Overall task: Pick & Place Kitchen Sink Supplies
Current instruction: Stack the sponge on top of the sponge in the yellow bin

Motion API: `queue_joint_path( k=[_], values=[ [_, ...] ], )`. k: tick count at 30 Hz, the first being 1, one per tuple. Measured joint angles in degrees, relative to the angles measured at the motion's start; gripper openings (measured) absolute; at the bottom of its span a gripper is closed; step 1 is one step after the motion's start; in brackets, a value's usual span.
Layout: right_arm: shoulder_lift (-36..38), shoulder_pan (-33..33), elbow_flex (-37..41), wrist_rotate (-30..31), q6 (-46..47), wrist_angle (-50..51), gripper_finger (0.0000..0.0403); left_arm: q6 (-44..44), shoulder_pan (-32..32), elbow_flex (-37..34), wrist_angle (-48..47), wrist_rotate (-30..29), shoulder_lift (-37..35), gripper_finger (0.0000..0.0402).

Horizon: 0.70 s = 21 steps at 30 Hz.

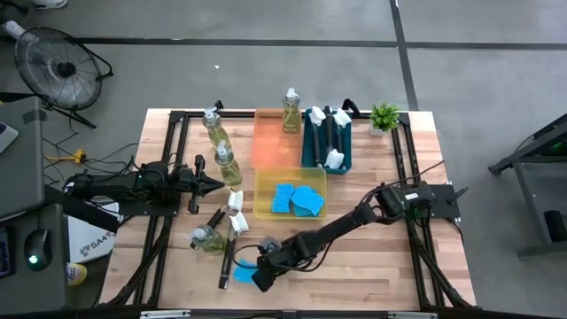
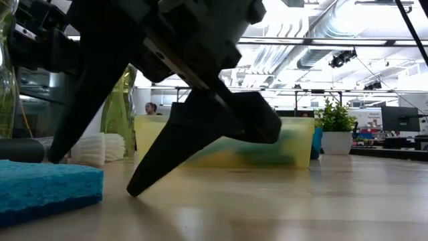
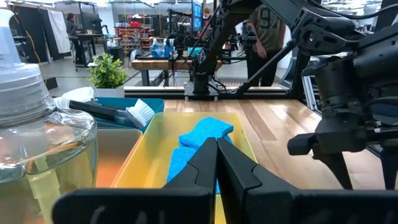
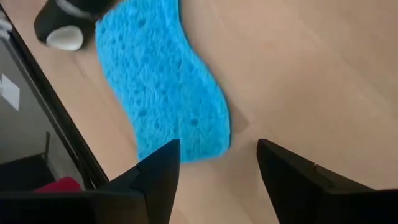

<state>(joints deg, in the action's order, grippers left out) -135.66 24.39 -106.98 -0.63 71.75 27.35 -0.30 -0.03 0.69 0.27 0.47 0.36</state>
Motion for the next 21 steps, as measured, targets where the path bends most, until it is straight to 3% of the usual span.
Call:
queue_joint_path(
  k=[12,21],
  values=[
    [-0.01,-0.37,0.00,-1.22,-0.24,-0.17,0.0139,0.00,0.02,0.00,-0.02,0.00,0.01,0.0001],
    [-1.16,-0.44,0.00,-1.92,-0.24,-2.55,0.0117,0.00,0.02,0.00,0.00,0.00,0.00,0.0001]
  ],
)
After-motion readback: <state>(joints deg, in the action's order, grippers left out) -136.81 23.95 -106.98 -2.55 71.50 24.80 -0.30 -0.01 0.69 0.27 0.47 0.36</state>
